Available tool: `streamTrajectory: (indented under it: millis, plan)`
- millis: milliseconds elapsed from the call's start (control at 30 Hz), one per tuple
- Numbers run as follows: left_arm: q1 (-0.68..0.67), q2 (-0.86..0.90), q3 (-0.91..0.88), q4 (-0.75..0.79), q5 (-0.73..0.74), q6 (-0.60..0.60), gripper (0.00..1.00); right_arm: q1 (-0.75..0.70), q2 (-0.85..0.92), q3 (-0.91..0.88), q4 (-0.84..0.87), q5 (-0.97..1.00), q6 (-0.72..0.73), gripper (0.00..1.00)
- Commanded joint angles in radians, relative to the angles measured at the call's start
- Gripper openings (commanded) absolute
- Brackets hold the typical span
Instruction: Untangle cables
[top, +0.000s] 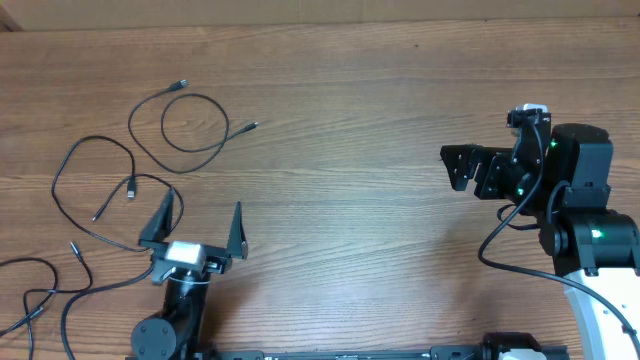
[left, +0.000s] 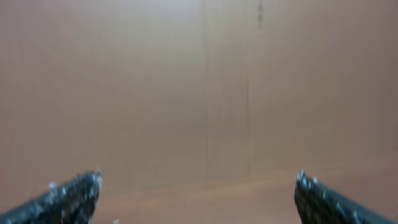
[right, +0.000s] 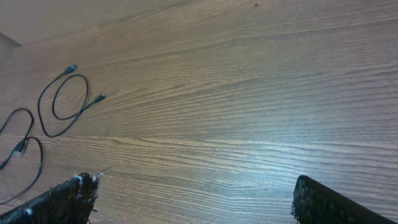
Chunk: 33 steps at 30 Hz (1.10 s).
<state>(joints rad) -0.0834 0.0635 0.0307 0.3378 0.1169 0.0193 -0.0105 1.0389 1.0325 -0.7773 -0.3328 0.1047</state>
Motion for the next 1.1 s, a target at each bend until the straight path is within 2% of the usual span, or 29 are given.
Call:
streamTrajectory:
  millis: [0,167,1067]
  plan:
    - [0.026,-0.061,-0.026,-0.096,0.003,0.011,1.0,0.004,-0.004,0.023,0.006,0.003,0.0,1.0]
    - [0.06,-0.061,-0.026,-0.408,-0.095,0.011,1.0,0.004,-0.004,0.023,0.006,0.003,0.0,1.0]
    - [0.063,-0.059,-0.026,-0.415,-0.098,0.011,0.99,0.004,-0.004,0.023,0.006,0.003,0.0,1.0]
